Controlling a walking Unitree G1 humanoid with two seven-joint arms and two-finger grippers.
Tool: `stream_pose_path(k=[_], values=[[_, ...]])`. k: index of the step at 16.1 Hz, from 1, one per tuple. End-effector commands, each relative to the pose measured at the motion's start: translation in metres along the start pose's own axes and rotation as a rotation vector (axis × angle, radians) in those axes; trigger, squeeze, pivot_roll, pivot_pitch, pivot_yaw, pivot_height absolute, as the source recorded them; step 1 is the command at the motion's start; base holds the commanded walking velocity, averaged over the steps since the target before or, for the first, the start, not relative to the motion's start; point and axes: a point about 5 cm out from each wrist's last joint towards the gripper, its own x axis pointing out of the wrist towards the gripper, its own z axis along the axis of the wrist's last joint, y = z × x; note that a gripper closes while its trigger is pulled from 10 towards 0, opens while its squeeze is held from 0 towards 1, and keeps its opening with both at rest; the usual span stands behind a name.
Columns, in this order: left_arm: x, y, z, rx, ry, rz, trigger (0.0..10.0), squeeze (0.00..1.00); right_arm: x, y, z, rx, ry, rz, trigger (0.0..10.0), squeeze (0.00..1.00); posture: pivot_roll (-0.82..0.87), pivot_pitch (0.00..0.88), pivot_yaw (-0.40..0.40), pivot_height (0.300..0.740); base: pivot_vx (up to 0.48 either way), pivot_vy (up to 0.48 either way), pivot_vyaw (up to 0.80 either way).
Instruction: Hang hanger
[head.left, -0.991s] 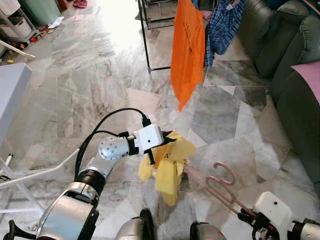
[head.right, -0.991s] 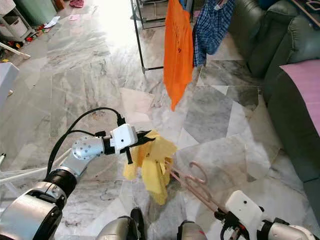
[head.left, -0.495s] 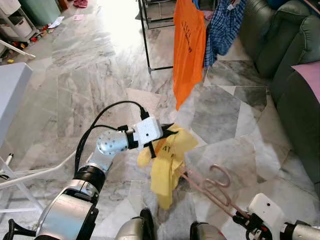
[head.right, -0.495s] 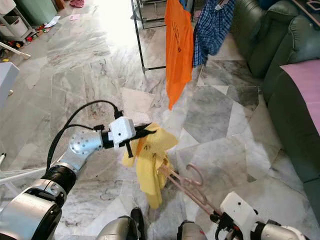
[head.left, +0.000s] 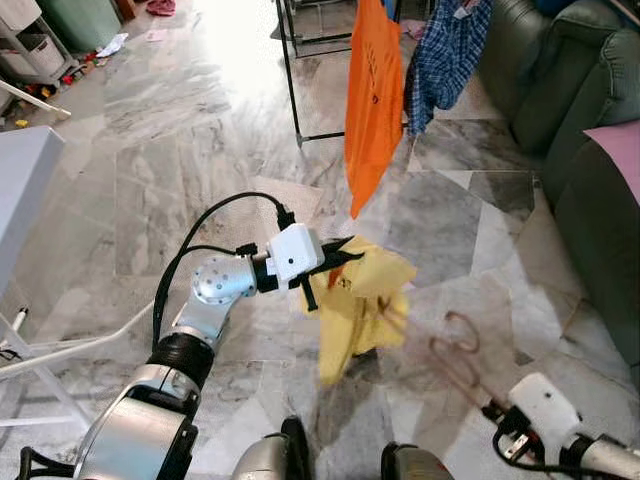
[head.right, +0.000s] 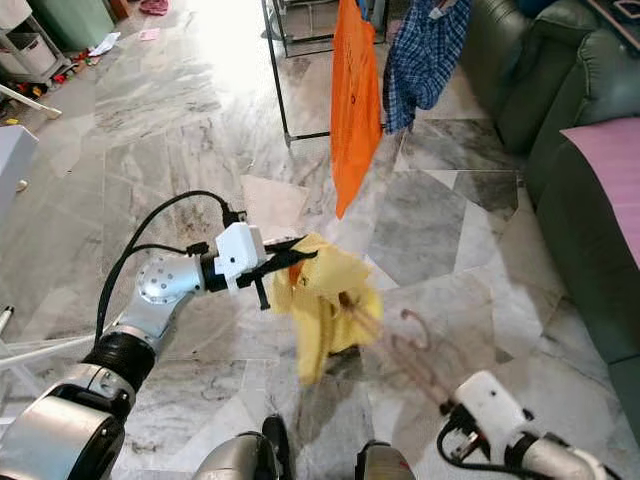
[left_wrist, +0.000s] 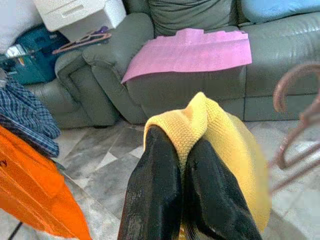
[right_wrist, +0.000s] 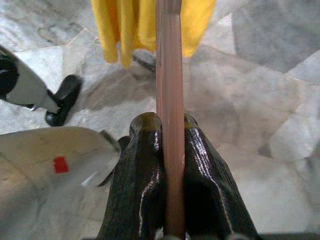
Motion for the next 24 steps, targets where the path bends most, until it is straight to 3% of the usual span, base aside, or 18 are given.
stream_pose_path(k=[1, 8, 14, 21, 24], values=[[-0.006, 0.001, 0.000, 0.002, 0.000, 0.007, 10.0, 0.00, -0.001, 0.001, -0.003, 0.009, -0.004, -0.005, 10.0, 0.00, -0.24, 0.238, 0.140, 0.740, 0.000, 0.000, 0.00], [0.000, -0.009, 0.002, -0.015, -0.029, -0.008, 10.0, 0.00, 0.001, -0.007, 0.003, -0.008, -0.046, -0.045, 10.0, 0.00, -0.24, 0.237, 0.137, 0.740, 0.000, 0.000, 0.00], [0.010, -0.027, 0.011, -0.008, -0.079, -0.092, 10.0, 0.00, 0.010, -0.005, 0.006, -0.020, -0.060, -0.016, 10.0, 0.00, -0.23, 0.237, 0.137, 0.740, 0.000, 0.000, 0.00], [0.014, -0.027, 0.017, 0.014, -0.097, -0.096, 10.0, 0.00, 0.013, 0.008, 0.005, -0.013, -0.052, 0.109, 10.0, 0.00, -0.23, 0.238, 0.137, 0.740, 0.000, 0.000, 0.00], [0.010, -0.022, 0.015, 0.040, -0.067, -0.091, 10.0, 0.00, -0.001, 0.010, -0.004, -0.045, 0.004, 0.175, 10.0, 0.00, -0.23, 0.240, 0.141, 0.740, 0.000, 0.000, 0.00]])
